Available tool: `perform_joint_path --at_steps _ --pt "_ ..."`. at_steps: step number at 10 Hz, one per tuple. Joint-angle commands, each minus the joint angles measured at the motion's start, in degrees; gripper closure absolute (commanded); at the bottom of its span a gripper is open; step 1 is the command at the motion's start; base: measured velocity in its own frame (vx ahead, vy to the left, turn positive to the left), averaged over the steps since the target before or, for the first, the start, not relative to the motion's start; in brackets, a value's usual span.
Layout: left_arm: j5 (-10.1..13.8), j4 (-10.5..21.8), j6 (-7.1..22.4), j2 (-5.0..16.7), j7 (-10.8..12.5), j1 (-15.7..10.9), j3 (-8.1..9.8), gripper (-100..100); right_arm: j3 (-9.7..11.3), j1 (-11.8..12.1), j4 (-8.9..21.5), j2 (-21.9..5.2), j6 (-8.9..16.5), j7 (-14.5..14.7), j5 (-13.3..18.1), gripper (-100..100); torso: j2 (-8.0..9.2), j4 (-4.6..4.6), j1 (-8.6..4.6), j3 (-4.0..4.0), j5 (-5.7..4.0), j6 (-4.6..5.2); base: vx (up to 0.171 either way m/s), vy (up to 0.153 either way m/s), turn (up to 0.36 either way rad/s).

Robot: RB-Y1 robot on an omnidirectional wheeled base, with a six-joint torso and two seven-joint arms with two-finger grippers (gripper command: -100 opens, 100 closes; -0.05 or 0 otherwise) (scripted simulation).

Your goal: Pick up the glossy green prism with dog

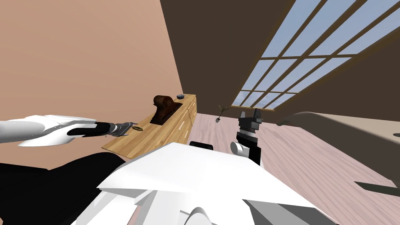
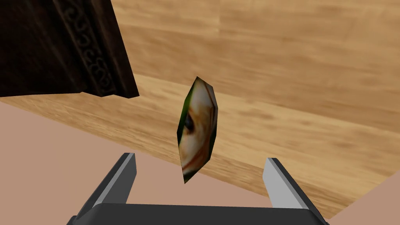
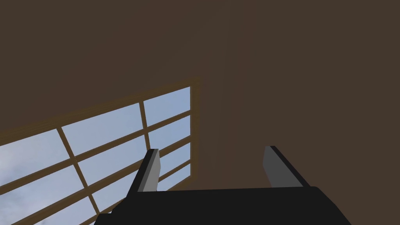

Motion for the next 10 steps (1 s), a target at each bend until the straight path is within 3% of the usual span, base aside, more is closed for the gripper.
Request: perform_joint_path --at_steps 1,2,3,5,8,9,10 --pt "0.0 0.0 0.0 0.0 0.0 0.0 0.0 -100 0.0 0.0 0.0 0.0 0.0 0.0 0.0 0 0.0 0.0 0.0 0.0 0.0 0.0 0.03 -0.004 -0.001" --pt "-0.5 0.0 0.0 -0.1 0.6 -0.1 0.05 0 0.0 0.0 0.0 0.0 0.0 0.0 0.0 0 0.27 0.07 0.03 0.16 0.0 -0.01 0.01 -0.001 -0.001" --pt "-0.6 0.1 0.3 -1.7 -0.6 -0.4 -0.21 -100 0.0 0.0 0.0 0.0 0.0 0.0 0.0 0 0.42 0.11 0.04 0.25 0.01 -0.02 0.035 0.003 -0.04" --pt "-0.7 0.2 0.4 -2.3 -1.0 -0.5 -0.29 -100 0.0 0.0 0.0 0.0 0.0 0.0 0.0 0 0.41 0.11 0.1 0.25 0.02 -0.03 0.032 0.012 -0.021" --pt "-1.2 0.4 1.1 -5.6 -3.2 -1.1 -0.79 -100 0.0 0.0 0.0 0.0 0.0 0.0 0.0 0 0.39 0.1 0.12 0.24 0.03 -0.02 0.047 0.014 -0.04" --pt "0.1 0.0 1.1 -4.4 -3.2 0.4 0.28 -100 0.0 0.0 0.0 0.0 0.0 0.0 0.0 0 0.37 0.1 0.11 0.23 0.03 -0.02 0.026 0.006 -0.009" --pt "0.3 0.0 1.2 -4.6 -3.6 0.6 0.37 100 0.0 0.0 0.0 0.0 0.0 0.0 0.0 0 0.43 0.11 0.08 0.26 0.02 -0.02 0.0 0.0 0.0"
